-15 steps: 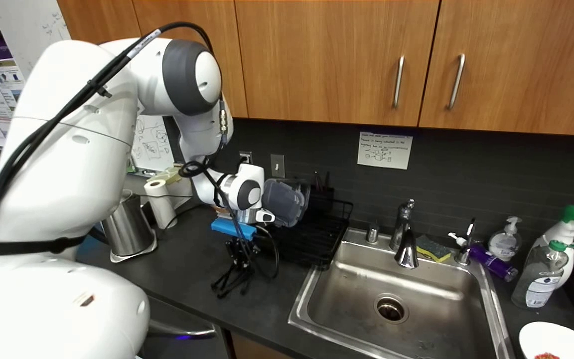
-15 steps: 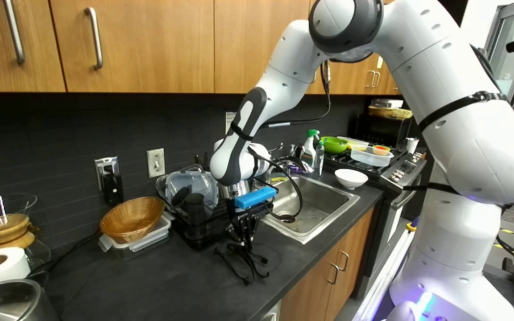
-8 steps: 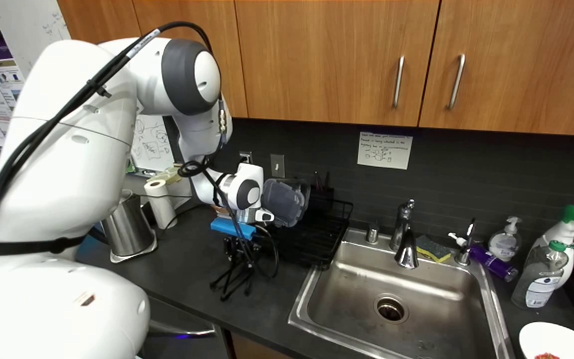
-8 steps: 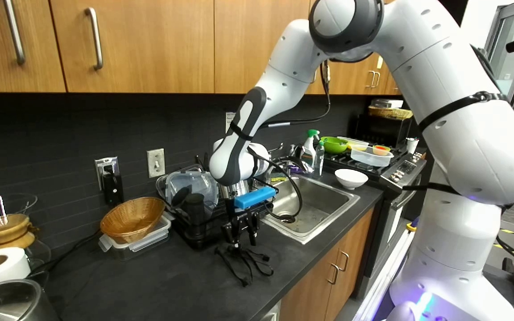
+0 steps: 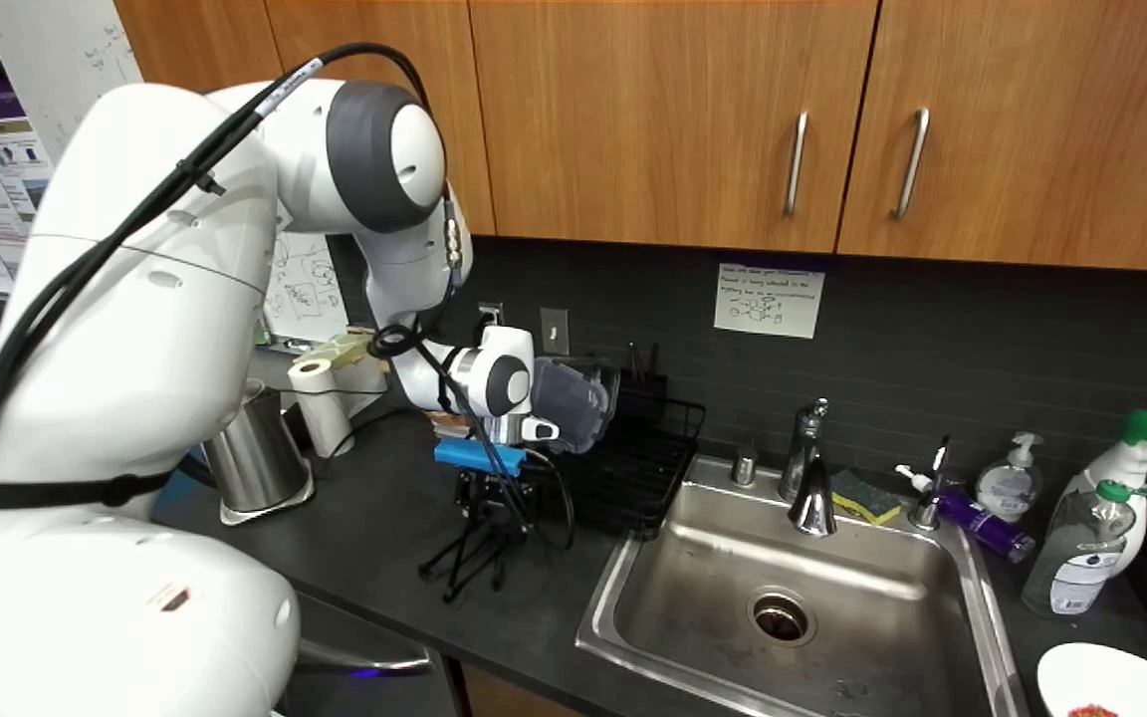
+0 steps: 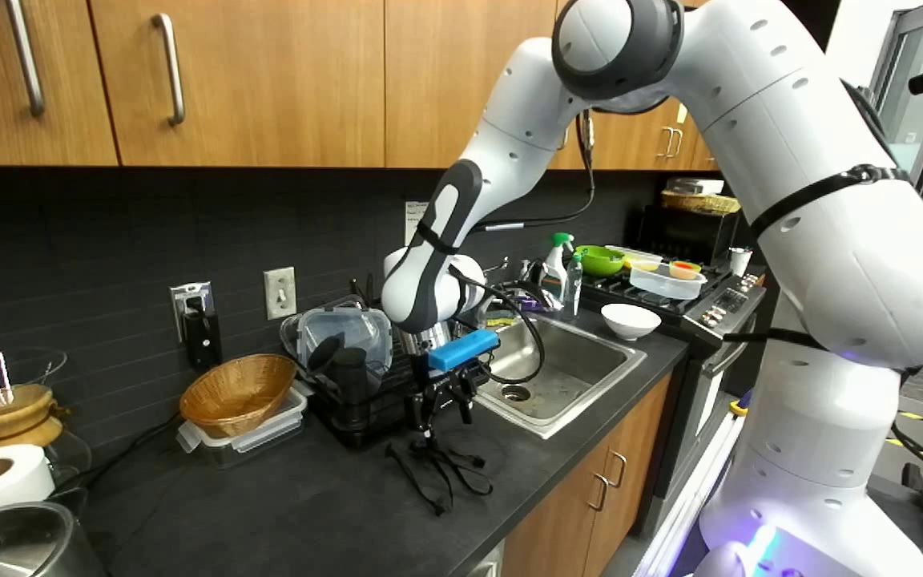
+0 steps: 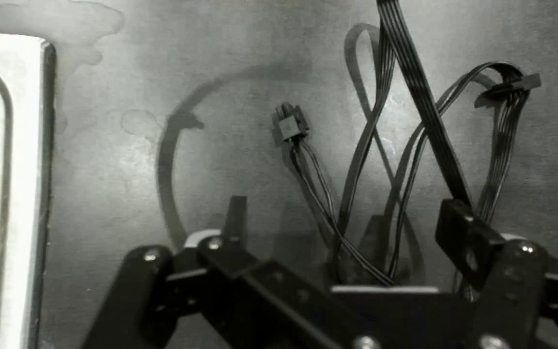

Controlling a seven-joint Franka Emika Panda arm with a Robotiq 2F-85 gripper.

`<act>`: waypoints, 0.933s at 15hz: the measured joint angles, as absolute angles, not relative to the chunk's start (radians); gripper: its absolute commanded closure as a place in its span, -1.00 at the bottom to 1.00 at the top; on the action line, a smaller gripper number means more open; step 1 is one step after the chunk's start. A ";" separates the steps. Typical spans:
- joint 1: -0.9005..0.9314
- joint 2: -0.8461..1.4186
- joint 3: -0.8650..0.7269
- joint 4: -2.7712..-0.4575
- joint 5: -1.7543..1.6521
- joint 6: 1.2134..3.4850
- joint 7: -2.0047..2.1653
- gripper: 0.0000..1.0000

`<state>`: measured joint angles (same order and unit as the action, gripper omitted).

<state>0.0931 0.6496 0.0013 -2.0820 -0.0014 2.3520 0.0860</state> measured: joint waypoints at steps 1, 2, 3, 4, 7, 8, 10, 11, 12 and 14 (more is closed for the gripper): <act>0.093 0.655 -0.001 -2.073 -0.012 2.344 0.086 -1.00; 0.093 0.661 -0.003 -2.066 -0.020 2.339 0.086 -1.00; 0.093 0.667 -0.004 -2.058 -0.028 2.334 0.085 -1.00; 0.093 0.671 -0.005 -2.052 -0.036 2.330 0.085 -1.00; 0.093 0.684 -0.005 -2.037 -0.046 2.326 0.085 -0.63; 0.093 0.688 -0.005 -2.032 -0.049 2.324 0.085 -0.48; 0.094 0.697 -0.005 -2.019 -0.056 2.315 0.085 -0.40; 0.094 0.703 -0.005 -2.011 -0.058 2.310 0.085 -0.23; 0.094 0.708 -0.005 -2.004 -0.060 2.307 0.084 -0.37; 0.096 0.717 -0.004 -1.992 -0.064 2.302 0.084 -0.68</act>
<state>0.0958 0.7171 -0.0045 -1.9919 -0.0640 2.3017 0.0844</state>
